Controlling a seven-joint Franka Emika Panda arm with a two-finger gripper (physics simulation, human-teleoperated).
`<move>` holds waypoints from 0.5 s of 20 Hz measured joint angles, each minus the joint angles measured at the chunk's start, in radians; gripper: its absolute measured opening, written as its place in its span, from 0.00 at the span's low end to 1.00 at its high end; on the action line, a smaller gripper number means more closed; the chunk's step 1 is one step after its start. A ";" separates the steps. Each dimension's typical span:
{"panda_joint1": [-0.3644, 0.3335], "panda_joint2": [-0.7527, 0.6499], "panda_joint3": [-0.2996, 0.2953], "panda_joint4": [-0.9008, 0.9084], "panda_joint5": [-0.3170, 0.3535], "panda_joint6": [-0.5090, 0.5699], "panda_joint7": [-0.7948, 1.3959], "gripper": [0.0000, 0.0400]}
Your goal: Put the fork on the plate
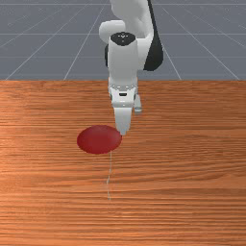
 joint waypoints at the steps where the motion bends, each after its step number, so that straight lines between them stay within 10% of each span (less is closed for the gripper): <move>1: 0.000 0.000 0.000 0.000 0.000 0.000 0.000 0.62; 4: 0.003 -0.005 -0.007 -0.004 0.006 -0.009 0.037 0.92; 6: 0.031 -0.145 -0.074 -0.176 -0.009 -0.064 0.379 0.34; 10: 0.054 -0.170 -0.155 -0.174 0.077 -0.227 1.054 0.05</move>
